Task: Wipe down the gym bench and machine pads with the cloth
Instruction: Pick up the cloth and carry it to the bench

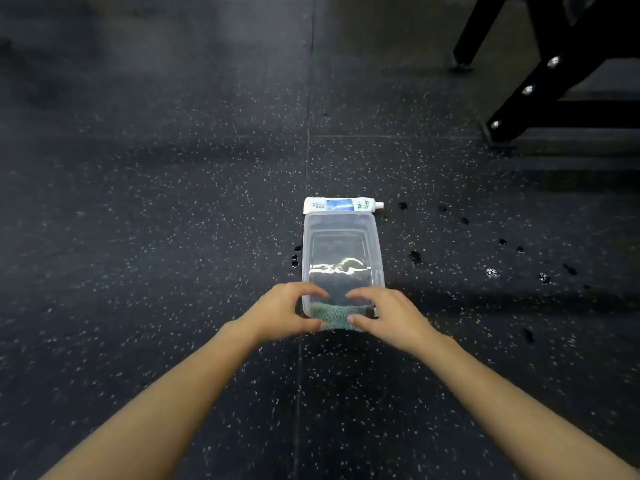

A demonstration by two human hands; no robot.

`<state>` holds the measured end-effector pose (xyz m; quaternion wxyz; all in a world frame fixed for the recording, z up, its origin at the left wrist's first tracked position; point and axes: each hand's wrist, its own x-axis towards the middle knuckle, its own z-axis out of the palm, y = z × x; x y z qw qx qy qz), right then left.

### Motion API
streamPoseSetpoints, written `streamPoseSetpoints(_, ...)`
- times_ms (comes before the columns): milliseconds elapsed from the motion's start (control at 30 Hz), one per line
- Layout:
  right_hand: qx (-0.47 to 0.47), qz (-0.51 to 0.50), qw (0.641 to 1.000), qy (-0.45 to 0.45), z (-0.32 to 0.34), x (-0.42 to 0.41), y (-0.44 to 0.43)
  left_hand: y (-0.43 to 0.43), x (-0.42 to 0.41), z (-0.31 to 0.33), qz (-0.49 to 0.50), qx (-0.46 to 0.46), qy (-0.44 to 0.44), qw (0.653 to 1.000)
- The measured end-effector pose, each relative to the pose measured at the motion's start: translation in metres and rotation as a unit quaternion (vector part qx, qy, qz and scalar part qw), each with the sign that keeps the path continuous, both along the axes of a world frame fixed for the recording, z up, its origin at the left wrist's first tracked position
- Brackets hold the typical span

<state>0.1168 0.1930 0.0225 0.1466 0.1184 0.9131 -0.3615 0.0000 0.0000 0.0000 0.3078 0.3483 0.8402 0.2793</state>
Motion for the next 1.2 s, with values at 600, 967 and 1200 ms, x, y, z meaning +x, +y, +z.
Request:
streamPoseSetpoints(600, 0.328, 0.058, 0.938, 0.100, -0.061, 0.015, -0.014, 0.013, 0.017, -0.037, -0.094, 0.004, 0.241, 0.966)
streamPoseSetpoints(967, -0.022, -0.165, 0.979, 0.121, 0.054, 0.008, -0.015, 0.012, 0.016, 0.055, 0.081, 0.094, 0.097, 0.987)
streamPoseSetpoints(1200, -0.031, -0.181, 0.978, 0.103, 0.194, 0.031, -0.009, 0.005, 0.034, 0.206, 0.101, 0.093, 0.080, 0.987)
